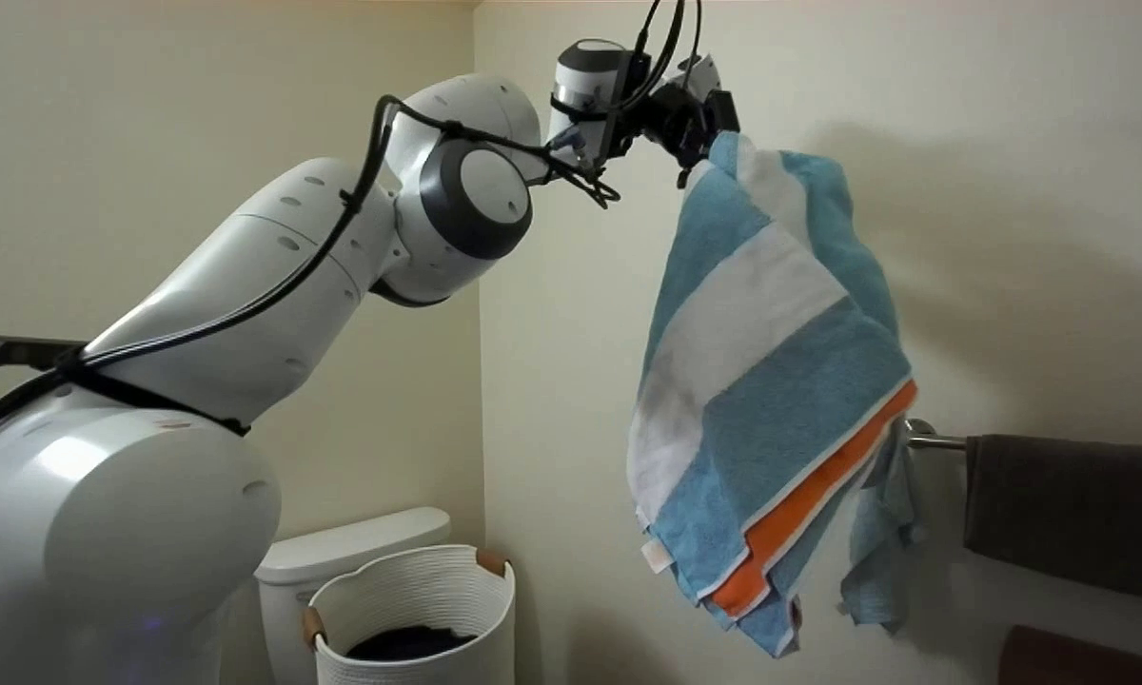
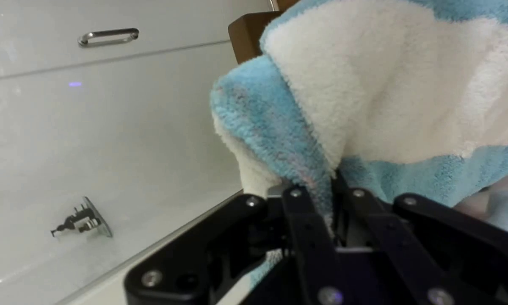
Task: Remove the towel from the basket and put it on the sofa
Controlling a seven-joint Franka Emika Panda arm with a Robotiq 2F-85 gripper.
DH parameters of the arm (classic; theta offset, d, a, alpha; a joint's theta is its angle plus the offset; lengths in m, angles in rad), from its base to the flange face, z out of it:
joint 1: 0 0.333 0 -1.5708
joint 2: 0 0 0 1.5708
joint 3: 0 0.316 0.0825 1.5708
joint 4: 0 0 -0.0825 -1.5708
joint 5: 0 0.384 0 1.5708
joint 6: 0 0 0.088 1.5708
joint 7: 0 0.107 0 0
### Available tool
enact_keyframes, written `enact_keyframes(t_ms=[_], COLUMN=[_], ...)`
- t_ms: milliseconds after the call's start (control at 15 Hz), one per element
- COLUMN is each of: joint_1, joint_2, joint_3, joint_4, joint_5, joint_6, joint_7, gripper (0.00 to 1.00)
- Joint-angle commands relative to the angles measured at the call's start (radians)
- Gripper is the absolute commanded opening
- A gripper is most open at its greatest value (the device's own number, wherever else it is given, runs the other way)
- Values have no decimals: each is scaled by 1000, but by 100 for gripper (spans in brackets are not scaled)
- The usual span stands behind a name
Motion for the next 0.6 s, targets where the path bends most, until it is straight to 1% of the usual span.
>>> enact_keyframes(t_ms=[0, 67, 133, 200, 333, 533], joint_1=[-91, -111, -110, -113, -134, -126], joint_2=[-8, -1, -5, 1, 16, 18], joint_3=[-19, -24, -24, -4, -7, -7], joint_4=[-14, -15, -25, -16, -3, -4], joint_5=[-27, -26, -24, -8, -7, -7], joint_6=[73, 76, 37, 47, 40, 35], joint_7=[96, 134, 147, 105, 122, 130], gripper=[6, 5, 4, 15, 15, 15])
